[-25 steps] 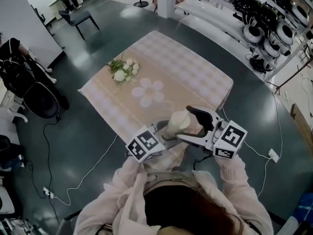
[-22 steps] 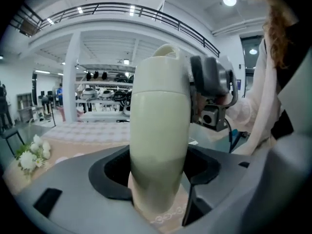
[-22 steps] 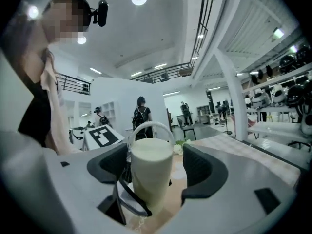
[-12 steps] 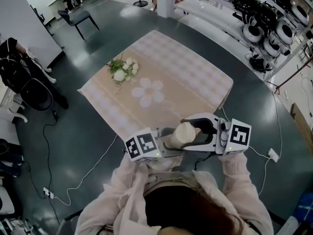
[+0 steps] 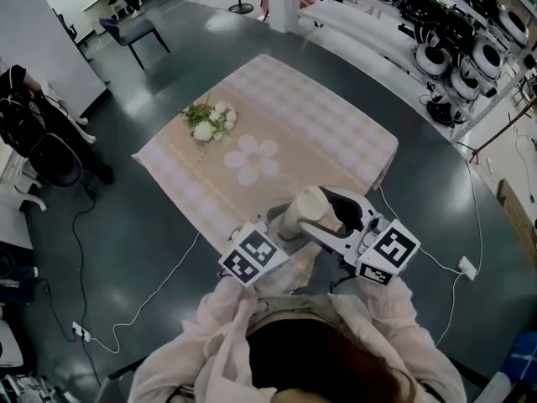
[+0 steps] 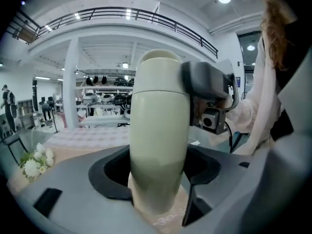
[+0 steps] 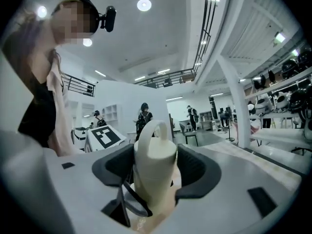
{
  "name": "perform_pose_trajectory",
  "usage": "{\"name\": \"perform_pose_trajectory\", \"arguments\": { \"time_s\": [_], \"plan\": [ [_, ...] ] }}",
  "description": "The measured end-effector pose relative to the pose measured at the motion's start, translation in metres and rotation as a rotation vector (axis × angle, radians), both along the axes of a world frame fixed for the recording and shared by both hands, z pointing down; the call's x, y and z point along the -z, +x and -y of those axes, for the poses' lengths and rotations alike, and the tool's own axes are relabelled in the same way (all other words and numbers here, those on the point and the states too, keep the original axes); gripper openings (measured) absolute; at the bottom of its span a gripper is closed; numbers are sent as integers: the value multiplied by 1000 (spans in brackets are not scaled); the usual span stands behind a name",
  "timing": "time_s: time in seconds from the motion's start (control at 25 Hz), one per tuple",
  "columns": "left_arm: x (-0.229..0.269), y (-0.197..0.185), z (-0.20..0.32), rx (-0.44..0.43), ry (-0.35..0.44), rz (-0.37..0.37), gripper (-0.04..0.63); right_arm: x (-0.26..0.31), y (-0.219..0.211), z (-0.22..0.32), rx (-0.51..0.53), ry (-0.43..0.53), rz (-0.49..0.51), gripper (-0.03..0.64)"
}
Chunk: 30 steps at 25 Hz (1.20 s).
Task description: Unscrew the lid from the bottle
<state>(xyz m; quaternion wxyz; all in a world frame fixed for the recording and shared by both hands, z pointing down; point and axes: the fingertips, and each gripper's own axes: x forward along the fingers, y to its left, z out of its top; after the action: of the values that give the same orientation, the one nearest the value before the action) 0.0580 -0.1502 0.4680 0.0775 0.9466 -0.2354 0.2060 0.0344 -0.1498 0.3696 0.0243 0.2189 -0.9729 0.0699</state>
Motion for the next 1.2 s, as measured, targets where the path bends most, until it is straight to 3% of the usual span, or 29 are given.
{"name": "perform_pose_trajectory", "arguments": {
  "time_s": [0.12, 0.32, 0.44, 0.48, 0.56, 0.6, 0.68, 0.8, 0.92, 1.12, 1.2],
  "plan": [
    [0, 1, -6, -54, 0, -6, 314, 3, -1, -5, 76, 36, -13, 284],
    [7, 12, -32, -286, 2, -40, 315, 13, 4, -34, 413, 125, 61, 282],
    [4, 15, -33, -289, 31, -23, 314, 9, 12, -37, 513, 118, 101, 275],
    [2, 15, -30, -257, 31, -23, 314, 5, 13, -34, 498, 104, 94, 282],
    [-1, 12, -20, -171, 32, -25, 314, 1, 11, -29, 417, 73, 97, 397],
    [-3, 9, -14, -128, 39, -18, 314, 1, 9, -27, 367, 56, 113, 408],
    [-7, 6, -5, -71, 55, 3, 314, 2, 4, -20, 267, 30, 136, 402],
    [-16, 7, -7, -72, 51, 34, 314, -4, 2, -16, 209, 96, 68, 297],
    [-16, 13, -20, -173, 40, 38, 314, -3, 1, -28, 307, 152, 43, 293],
    [-5, 21, -55, -460, 20, -5, 314, 10, 0, -59, 584, 173, 81, 293],
    [1, 23, -57, -495, 15, -44, 314, 15, 4, -59, 621, 170, 111, 293]
  ]
}}
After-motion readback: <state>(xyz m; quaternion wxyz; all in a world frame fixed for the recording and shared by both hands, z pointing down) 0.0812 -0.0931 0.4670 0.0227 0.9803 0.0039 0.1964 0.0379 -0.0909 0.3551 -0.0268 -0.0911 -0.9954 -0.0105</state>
